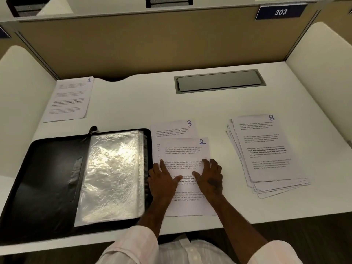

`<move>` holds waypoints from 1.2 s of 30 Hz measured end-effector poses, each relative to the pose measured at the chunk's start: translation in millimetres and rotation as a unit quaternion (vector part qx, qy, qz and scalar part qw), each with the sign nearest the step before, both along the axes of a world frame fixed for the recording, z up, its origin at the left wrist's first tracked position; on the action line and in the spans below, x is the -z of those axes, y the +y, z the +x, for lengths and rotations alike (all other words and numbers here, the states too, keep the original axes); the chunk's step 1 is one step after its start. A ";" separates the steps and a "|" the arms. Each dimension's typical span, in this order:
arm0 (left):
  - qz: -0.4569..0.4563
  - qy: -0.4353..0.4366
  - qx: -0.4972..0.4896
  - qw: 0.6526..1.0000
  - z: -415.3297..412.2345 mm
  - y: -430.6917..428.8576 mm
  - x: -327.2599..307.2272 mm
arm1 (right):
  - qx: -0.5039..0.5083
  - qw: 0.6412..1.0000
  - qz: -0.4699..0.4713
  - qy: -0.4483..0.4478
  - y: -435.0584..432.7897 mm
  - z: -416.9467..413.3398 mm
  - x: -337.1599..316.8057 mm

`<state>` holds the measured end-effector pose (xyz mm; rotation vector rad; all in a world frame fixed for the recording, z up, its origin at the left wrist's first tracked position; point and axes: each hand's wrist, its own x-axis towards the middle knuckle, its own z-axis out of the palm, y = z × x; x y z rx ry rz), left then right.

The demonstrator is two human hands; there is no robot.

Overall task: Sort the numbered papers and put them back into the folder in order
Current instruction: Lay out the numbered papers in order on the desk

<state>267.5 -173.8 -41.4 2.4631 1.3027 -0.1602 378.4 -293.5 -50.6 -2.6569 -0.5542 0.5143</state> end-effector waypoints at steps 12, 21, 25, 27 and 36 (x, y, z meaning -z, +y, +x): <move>-0.092 -0.028 -0.088 0.991 13.4 -4.1 -8.5 | 0.131 0.983 0.121 0.053 7.7 4.5 -12.6; -0.070 -0.042 -0.087 0.993 13.4 -6.4 -7.1 | 0.141 0.952 0.249 0.114 -3.5 14.1 -9.1; -0.107 -0.069 -0.110 0.986 14.5 -1.1 -9.4 | 0.145 0.928 0.298 0.168 -4.8 24.3 -20.2; -0.129 -0.097 -0.126 0.979 14.6 2.9 -12.7 | 0.150 0.915 0.320 0.196 -4.9 29.7 -26.3; -0.275 -0.242 -0.197 0.909 8.7 36.9 -28.9 | 0.132 0.899 0.354 0.220 9.5 57.6 -45.1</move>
